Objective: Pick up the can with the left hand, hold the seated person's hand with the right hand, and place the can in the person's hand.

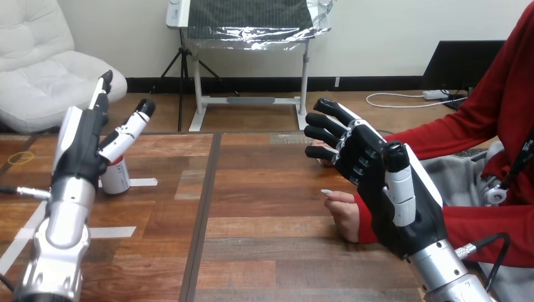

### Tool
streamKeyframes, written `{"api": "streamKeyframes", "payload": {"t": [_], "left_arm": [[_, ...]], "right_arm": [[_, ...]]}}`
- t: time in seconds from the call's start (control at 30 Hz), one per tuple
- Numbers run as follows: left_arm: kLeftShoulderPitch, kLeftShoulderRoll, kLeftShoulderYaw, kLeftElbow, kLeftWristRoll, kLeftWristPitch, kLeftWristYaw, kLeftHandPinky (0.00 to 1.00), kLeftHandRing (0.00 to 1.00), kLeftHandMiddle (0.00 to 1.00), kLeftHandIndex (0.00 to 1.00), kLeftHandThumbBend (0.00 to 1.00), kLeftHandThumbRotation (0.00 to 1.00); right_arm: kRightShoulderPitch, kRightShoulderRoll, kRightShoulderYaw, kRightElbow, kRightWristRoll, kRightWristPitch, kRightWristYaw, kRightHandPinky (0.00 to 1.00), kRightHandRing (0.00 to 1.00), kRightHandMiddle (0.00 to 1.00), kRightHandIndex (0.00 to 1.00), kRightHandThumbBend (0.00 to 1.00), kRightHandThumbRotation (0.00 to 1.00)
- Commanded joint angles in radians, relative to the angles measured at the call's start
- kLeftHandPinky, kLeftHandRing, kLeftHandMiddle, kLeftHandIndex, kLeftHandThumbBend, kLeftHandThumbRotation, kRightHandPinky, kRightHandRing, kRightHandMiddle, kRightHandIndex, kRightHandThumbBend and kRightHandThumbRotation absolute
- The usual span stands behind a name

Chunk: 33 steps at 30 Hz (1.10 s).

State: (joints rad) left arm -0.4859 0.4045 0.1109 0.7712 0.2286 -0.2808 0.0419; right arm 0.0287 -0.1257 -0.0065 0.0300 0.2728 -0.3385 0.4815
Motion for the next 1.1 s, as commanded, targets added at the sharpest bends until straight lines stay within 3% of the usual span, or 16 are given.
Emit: {"api": "streamKeyframes", "payload": {"t": [0.0, 0.67, 1.07], "left_arm": [[-0.200, 0.053, -0.047, 0.115, 0.051, -0.019, 0.035, 0.90, 0.97, 1.00, 0.99, 0.52, 0.66], [-0.366, 0.073, -0.102, 0.332, 0.124, 0.022, 0.063, 0.86, 0.96, 0.98, 0.97, 0.51, 0.57], [-0.436, 0.082, -0.167, 0.418, 0.190, 0.075, 0.086, 0.83, 0.94, 0.96, 0.95, 0.53, 0.57]], "right_arm": [[-0.084, -0.020, -0.016, -0.013, 0.012, -0.011, 0.012, 0.80, 0.87, 0.86, 0.88, 0.89, 1.00], [-0.076, -0.021, -0.020, -0.025, 0.016, -0.005, 0.022, 0.80, 0.87, 0.86, 0.87, 0.88, 1.00], [-0.071, -0.024, -0.020, -0.024, 0.015, -0.009, 0.029, 0.81, 0.88, 0.87, 0.88, 0.88, 1.00]]}}
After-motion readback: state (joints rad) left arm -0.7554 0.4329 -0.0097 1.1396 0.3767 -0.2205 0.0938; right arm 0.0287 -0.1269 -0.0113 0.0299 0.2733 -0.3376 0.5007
